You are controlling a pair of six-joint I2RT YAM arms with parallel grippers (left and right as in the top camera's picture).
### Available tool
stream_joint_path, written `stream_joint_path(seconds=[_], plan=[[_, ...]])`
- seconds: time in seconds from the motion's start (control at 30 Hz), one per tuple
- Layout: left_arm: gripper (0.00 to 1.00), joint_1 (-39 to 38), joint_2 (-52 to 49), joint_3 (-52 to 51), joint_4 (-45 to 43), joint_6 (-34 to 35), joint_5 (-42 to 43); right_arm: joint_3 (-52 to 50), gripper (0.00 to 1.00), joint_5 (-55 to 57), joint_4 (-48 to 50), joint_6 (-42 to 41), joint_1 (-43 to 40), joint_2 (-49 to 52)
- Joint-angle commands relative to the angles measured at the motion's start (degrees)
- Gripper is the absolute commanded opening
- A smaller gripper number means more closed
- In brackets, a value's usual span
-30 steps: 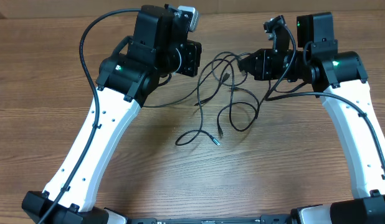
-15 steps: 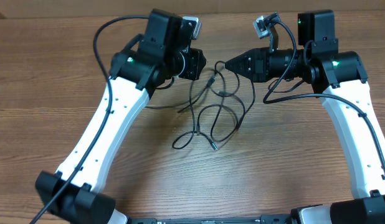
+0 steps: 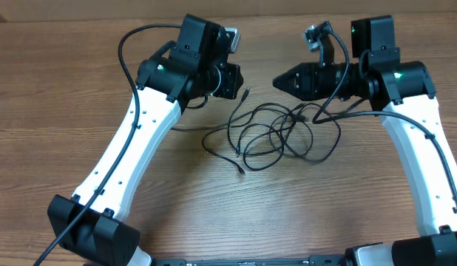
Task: Untangle cables
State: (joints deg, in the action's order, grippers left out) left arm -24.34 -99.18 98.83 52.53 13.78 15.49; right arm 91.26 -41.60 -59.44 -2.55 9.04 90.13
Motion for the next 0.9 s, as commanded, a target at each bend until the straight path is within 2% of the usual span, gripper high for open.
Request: stream_joint_path(seconds=[0.0, 0.07, 0.17, 0.23, 0.3, 0.4, 0.63, 0.87], plan=[[0.38, -0.02, -0.17, 0.66, 1.31, -0.02, -1.07, 0.55, 0.23, 29.57, -5.49, -0.66, -0.11, -0.63], [0.44, -0.26, -0.46, 0.66, 1.29, -0.02, -1.05, 0.11, 0.30, 35.58, -8.02, -0.66, -0.11, -0.63], [0.54, -1.16, -2.36, 0.66, 1.03, -0.02, -0.72, -2.23, 0.35, 38.40, -10.29, -2.47, -0.11, -0.63], [0.56, -1.84, -4.39, 0.66, 1.25, -0.07, -0.15, -4.42, 0.37, 38.86, -10.03, -4.07, -0.11, -0.61], [0.56, -2.67, -6.34, 0.66, 1.33, -1.70, 1.01, -6.19, 0.44, 39.01, -9.70, -5.51, -0.11, -0.61], [0.56, -4.26, -9.46, 0.66, 1.27, -6.16, 3.98, -8.74, 0.45, 39.01, -9.49, -7.48, -0.11, -0.59], [0.60, -8.44, -15.45, 0.66, 1.49, -13.68, 4.04, -14.88, 0.51, 37.99, -6.29, -9.90, -0.11, -0.57], [0.62, -11.54, -21.24, 0.66, 1.51, -15.30, 1.49, -22.38, 0.52, 37.48, 1.79, -9.92, -0.11, -0.52]])
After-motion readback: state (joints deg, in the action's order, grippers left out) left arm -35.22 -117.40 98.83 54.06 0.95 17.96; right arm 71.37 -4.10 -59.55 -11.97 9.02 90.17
